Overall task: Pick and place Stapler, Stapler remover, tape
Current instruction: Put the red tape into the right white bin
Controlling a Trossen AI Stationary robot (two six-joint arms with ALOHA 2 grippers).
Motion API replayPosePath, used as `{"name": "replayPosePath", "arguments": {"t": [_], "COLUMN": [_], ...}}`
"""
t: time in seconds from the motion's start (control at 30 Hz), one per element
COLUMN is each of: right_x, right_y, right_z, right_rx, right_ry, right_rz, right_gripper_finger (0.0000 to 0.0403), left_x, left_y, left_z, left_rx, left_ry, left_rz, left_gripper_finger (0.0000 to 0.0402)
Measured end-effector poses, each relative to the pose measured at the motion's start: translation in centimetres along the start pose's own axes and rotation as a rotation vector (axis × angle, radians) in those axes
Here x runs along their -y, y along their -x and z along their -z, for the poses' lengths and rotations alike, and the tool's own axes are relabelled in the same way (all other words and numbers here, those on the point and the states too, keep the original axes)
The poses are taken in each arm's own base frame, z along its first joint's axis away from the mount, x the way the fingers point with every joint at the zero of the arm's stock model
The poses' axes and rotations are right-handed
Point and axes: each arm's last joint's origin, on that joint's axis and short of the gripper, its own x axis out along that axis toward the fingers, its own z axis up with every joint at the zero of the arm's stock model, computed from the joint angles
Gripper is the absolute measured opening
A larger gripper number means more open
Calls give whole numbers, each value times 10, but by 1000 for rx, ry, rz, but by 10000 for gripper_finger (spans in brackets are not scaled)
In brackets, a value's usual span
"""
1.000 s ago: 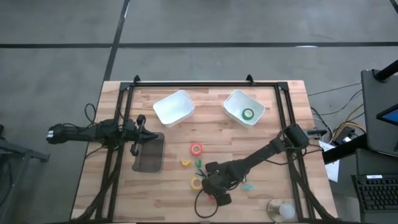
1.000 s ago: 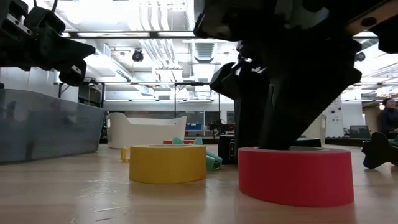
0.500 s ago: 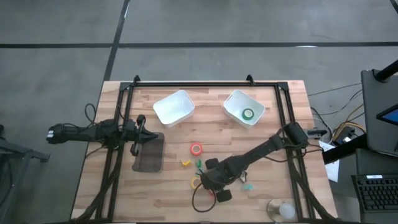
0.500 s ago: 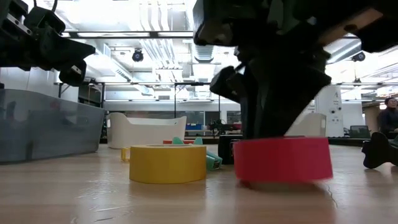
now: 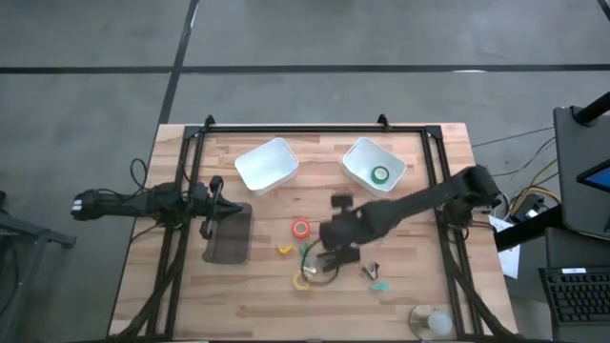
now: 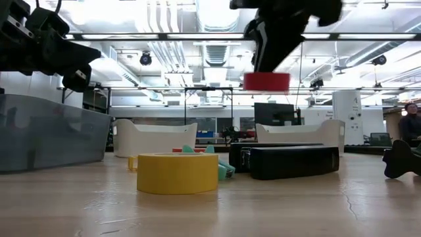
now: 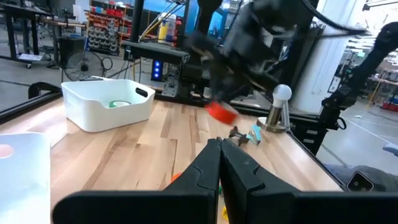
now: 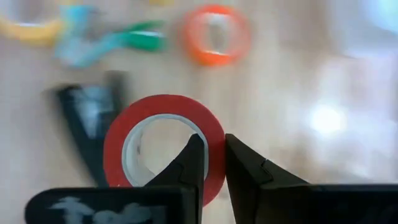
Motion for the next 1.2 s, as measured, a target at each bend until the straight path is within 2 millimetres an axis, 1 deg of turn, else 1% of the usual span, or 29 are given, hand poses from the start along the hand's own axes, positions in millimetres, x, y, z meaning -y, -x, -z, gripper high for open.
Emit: {"name": "replayPosePath", "arguments": {"t": [0.07,0.13,0.2,0.3,0.43,0.57,0.67,0.73,0.8,0.9,1.03,1.2], "right_x": [23,49,75,113,157,185,199,203,205,202,198,195], "right_y": [12,22,27,32,27,14,1,-10,-19,-31,-41,-52], "right_z": [6,13,23,43,76,109,129,139,146,156,163,165], "right_rx": [34,60,72,73,43,-33,-91,-129,-144,-204,-244,-280], "right_ry": [-57,-158,-284,-480,-757,-933,-1028,-1064,-1100,-1135,-1141,-1146], "right_rz": [77,144,203,273,349,408,371,342,322,326,327,328], "right_gripper_finger": [41,43,46,47,47,52,53,52,52,53,54,54], "left_x": [0,0,0,0,0,0,0,0,0,-1,-1,-1], "left_y": [0,0,0,0,0,0,0,0,0,0,0,0], "left_z": [0,1,1,1,2,2,2,2,2,3,3,3], "left_rx": [-2,-7,-12,-14,-21,-21,-22,-22,-22,-28,-29,-29], "left_ry": [0,0,0,0,0,0,0,0,0,0,0,0], "left_rz": [0,-1,-2,-2,-4,-4,-4,-4,-4,-5,-6,-6], "left_gripper_finger": [12,12,12,12,12,12,12,12,12,12,12,12]}}
